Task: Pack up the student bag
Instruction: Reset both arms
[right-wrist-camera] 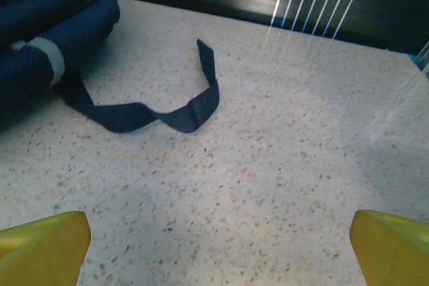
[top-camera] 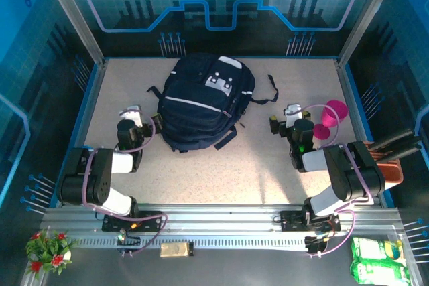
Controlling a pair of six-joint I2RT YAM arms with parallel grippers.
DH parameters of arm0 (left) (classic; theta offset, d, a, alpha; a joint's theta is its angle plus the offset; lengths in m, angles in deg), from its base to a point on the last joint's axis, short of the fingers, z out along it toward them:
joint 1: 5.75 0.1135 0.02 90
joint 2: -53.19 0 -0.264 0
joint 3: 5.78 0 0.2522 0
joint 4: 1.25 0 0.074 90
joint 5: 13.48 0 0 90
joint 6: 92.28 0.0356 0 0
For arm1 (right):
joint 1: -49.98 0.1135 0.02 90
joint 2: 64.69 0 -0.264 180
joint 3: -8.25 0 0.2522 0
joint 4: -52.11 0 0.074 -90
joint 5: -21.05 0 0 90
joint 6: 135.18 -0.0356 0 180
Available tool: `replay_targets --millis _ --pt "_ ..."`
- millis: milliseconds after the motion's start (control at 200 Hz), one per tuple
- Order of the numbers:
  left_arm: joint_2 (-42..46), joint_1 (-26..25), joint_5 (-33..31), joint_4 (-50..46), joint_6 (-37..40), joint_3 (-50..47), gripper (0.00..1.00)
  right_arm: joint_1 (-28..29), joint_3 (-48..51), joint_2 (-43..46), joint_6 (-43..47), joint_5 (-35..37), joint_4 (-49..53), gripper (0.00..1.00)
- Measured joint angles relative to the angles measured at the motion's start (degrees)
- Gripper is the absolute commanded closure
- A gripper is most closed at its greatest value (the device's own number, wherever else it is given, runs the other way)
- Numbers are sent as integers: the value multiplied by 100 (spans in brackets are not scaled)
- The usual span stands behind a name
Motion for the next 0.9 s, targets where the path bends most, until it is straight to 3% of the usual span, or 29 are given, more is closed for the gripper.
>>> replay_targets --millis 405,900 --pt "-219 -411 -627 120 190 197 1 -271 -205 -17 -282 -111 240 0" --pt "-225 -448 -833 -28 291 225 1 -271 -205 -17 -343 -131 269 0"
